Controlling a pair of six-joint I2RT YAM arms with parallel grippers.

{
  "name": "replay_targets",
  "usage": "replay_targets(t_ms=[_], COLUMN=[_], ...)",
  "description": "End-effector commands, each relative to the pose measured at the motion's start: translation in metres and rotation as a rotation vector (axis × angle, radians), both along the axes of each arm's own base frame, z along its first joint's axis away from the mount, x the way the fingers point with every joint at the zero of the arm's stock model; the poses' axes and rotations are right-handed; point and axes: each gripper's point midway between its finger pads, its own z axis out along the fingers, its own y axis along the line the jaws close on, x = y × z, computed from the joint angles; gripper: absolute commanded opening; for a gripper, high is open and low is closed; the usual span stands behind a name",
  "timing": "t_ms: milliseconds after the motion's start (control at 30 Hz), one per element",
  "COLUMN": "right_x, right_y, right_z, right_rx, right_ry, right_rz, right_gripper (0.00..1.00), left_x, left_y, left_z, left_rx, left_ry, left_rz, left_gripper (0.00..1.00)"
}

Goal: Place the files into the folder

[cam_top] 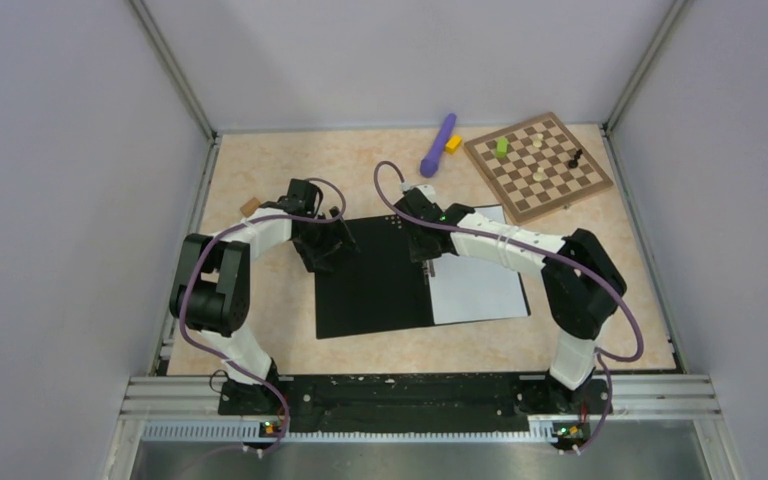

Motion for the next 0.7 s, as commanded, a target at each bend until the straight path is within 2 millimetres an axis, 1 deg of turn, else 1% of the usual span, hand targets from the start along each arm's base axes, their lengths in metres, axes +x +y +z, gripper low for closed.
replay_targets(t_ms=[0,133,300,533,567,633,667], right_x=[0.0069,0.0068,0.0040,0.0016,0.0010,0.0005,0.0001], right_y=[0.0104,0.0083,0.0044,0.0042,0.0046,0.0048,0.0045], right_z=[0.0190,0.0217,0.0201,0.0191,0.0190,0.0191,0.0193], right_rx=[0.016,0.009,-0.002,0.000,0.001,0.005,0.004], right_ry=[-0.045,-0.050,-0.042,-0.032,-0.031,-0.028,-0.028], right_rz=[0.002,0.004,0.004,0.006,0.008,0.010,0.011], right_gripper=[0.19,0.19,0.20,0.20,0.21,0.28,0.29], left_x=[-0.0173,-0.0178,-0.0175,-0.0163,-0.0165,-0.0167,-0.0168], left_y=[0.0061,0.0060,0.0055,0.0050,0.0050,0.0051,0.0051], left_z=[-0.0354,-0.0359,-0.0360,-0.0357,-0.0357,-0.0363,-0.0364], left_rx=[0.067,0.066,0.064,0.062,0.062,0.063,0.063], left_ry=[0.079,0.082,0.081,0.079,0.080,0.081,0.082], left_rz=[-0.015,-0.015,-0.015,-0.015,-0.016,-0.016,-0.015], left_gripper=[0.90,0.90,0.90,0.90,0.90,0.90,0.90])
